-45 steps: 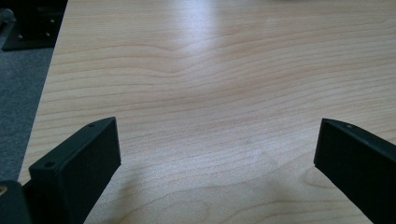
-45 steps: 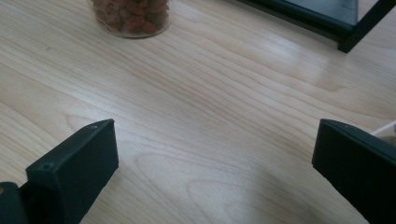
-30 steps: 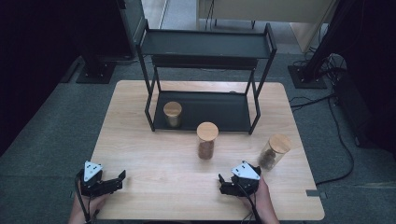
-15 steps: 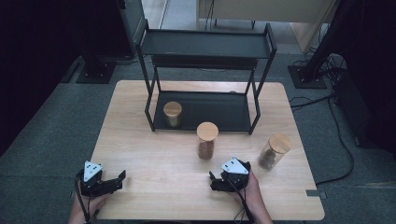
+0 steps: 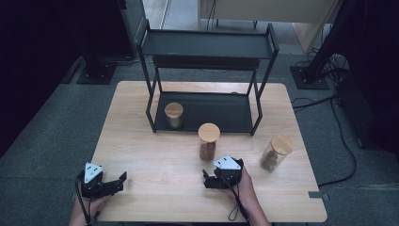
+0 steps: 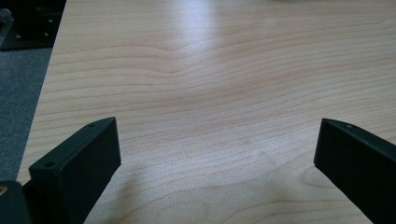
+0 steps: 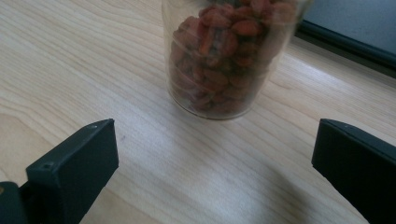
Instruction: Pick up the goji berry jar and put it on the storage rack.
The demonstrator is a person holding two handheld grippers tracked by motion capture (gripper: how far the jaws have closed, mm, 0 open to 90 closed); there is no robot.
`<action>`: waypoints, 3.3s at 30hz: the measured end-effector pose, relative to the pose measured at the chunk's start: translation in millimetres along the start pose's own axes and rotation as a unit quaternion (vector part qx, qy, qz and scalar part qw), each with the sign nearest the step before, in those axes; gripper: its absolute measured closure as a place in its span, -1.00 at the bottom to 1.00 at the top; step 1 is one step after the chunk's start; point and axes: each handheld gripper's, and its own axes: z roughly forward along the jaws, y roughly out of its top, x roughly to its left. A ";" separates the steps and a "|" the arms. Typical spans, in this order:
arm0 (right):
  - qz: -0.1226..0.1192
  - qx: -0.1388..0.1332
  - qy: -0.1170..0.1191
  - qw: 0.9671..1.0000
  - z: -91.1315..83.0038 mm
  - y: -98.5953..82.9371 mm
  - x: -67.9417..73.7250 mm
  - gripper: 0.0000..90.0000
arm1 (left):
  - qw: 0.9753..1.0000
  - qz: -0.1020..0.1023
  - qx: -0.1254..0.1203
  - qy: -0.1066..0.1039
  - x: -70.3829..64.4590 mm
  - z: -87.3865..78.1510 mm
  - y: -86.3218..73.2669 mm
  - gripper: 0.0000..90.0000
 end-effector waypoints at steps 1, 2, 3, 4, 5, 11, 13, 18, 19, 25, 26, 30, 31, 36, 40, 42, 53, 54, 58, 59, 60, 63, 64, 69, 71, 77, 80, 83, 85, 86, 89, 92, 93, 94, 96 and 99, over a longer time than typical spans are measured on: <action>0.001 0.000 0.000 1.000 1.1 0.9 0.5 -1.00 | 1.000 0.000 0.000 0.000 0.1 0.0 0.0 -0.98; 0.002 0.000 0.000 1.000 2.1 1.7 1.0 -0.99 | 1.000 0.000 0.000 0.000 0.1 -0.1 0.0 -0.98; 0.000 0.000 0.000 1.000 3.0 2.4 1.2 -0.99 | 1.000 0.000 0.000 0.000 0.1 0.0 0.0 -0.98; 0.000 0.001 0.000 1.000 3.9 3.1 1.6 -0.99 | 1.000 0.000 0.000 -0.001 0.1 0.0 0.0 -0.98; 0.000 0.002 0.001 1.000 4.7 3.8 1.8 -0.99 | 1.000 0.000 0.000 -0.001 0.1 0.0 0.0 -0.98; 0.005 0.003 0.001 1.000 9.8 8.6 1.4 -0.94 | 1.000 0.000 0.000 -0.001 0.0 0.0 0.0 -0.98; 0.008 0.000 -0.001 1.000 10.7 11.4 1.3 -0.93 | 1.000 0.000 0.000 -0.001 0.2 -0.1 0.0 -0.98; 0.008 -0.003 0.000 1.000 11.4 19.1 1.9 -0.90 | 1.000 -0.001 0.000 -0.002 0.2 0.1 0.1 -0.98; 0.008 -0.004 0.001 1.000 11.2 20.7 2.2 -0.89 | 1.000 0.000 0.000 -0.002 0.1 0.1 0.1 -0.98; 0.019 -0.006 -0.007 1.000 10.1 29.1 -1.6 -0.83 | 1.000 0.000 -0.001 -0.003 0.0 0.2 0.1 -0.98; 0.021 -0.007 -0.008 1.000 9.7 30.4 -2.5 -0.83 | 1.000 0.000 -0.001 -0.003 0.0 0.1 0.2 -0.98; 0.022 -0.009 -0.012 1.000 8.5 36.1 -5.1 -0.80 | 1.000 0.001 -0.001 -0.004 -0.3 0.3 0.2 -0.98; 0.022 -0.010 -0.012 1.000 8.5 37.6 -5.6 -0.79 | 1.000 0.002 -0.001 -0.004 -0.3 0.3 0.2 -0.98; 0.022 -0.013 -0.013 1.000 8.3 45.2 -4.2 -0.73 | 1.000 0.002 -0.001 -0.004 -0.4 0.4 0.2 -0.98; 0.024 -0.016 -0.013 0.999 8.7 50.5 -4.6 -0.71 | 1.000 0.002 -0.001 -0.004 -0.5 0.4 0.2 -0.98; 0.026 -0.015 -0.014 0.999 9.2 52.5 -5.0 -0.71 | 1.000 0.002 -0.001 -0.004 -0.3 0.3 0.2 -0.98; 0.025 -0.012 -0.014 1.000 9.5 64.9 -5.1 -0.64 | 1.000 0.002 -0.001 -0.005 -0.4 0.3 0.2 -0.98; 0.026 -0.012 -0.016 0.999 9.3 66.2 -5.7 -0.62 | 1.000 0.003 -0.001 -0.005 -0.4 0.3 0.2 -0.98; 0.028 -0.009 -0.016 0.999 9.1 70.7 -7.0 -0.60 | 1.000 0.003 -0.001 -0.005 -0.5 0.3 0.2 -0.98; 0.026 -0.007 -0.016 0.999 9.4 71.6 -6.6 -0.60 | 1.000 0.003 -0.001 -0.005 -0.6 0.3 0.2 -0.98; 0.026 -0.004 -0.016 1.000 10.0 72.6 -6.2 -0.58 | 1.000 0.003 -0.001 -0.005 -0.6 0.4 0.2 -0.98; 0.027 -0.001 -0.014 1.000 11.6 75.7 -5.7 -0.56 | 1.000 0.002 -0.001 -0.005 -0.6 0.4 0.2 -0.98; 0.028 -0.001 -0.012 1.000 12.1 76.8 -5.6 -0.54 | 1.000 0.002 -0.002 -0.005 -0.6 0.4 0.2 -0.98; 0.030 0.001 -0.011 0.999 13.8 80.6 -6.0 -0.47 | 1.000 0.001 -0.002 -0.004 -0.3 0.2 0.1 -0.98; 0.032 0.002 -0.009 0.999 14.2 81.5 -6.8 -0.47 | 1.000 -0.001 -0.003 -0.003 -0.1 0.0 0.1 -0.98; 0.020 0.008 -0.025 0.999 15.2 87.5 -6.1 -0.45 | 1.000 -0.001 -0.002 -0.003 -0.1 0.3 0.2 -0.98; 0.022 0.009 -0.025 0.999 15.5 92.0 -6.6 -0.45 | 1.000 -0.003 -0.003 -0.004 0.1 0.3 0.2 -0.98; 0.020 0.007 -0.027 0.999 16.8 96.8 -6.9 -0.45 | 1.000 -0.003 -0.004 -0.004 0.1 0.1 0.2 -0.98; 0.020 0.009 -0.028 0.999 18.7 99.8 -6.6 -0.45 | 1.000 -0.004 -0.003 -0.004 0.2 0.1 0.2 -0.98; 0.019 0.011 -0.029 0.999 20.0 101.0 -6.6 -0.45 | 1.000 -0.004 -0.004 -0.003 0.2 0.1 0.1 -0.98; 0.020 0.014 -0.032 0.999 23.8 103.8 -8.1 -0.45 | 1.000 -0.005 -0.004 -0.003 0.3 0.0 0.1 -0.98; 0.029 0.016 -0.036 0.999 27.0 105.6 -11.2 -0.45 | 1.000 -0.005 -0.004 -0.004 0.4 0.1 0.2 -0.98; 0.032 0.016 -0.037 0.999 27.9 106.1 -12.2 -0.45 | 1.000 -0.005 -0.004 -0.004 0.5 0.1 0.2 -0.98; 0.033 0.017 -0.038 0.999 28.8 106.7 -13.2 -0.45 | 1.000 -0.006 -0.004 -0.005 0.5 0.1 0.2 -0.98; 0.032 0.018 -0.040 0.999 30.3 108.3 -14.6 -0.45 | 1.000 -0.006 -0.004 -0.005 0.7 0.1 0.2 -0.98; 0.030 0.019 -0.042 0.998 32.1 112.4 -16.0 -0.45 | 1.000 -0.004 -0.002 -0.007 0.5 0.3 0.5 -0.98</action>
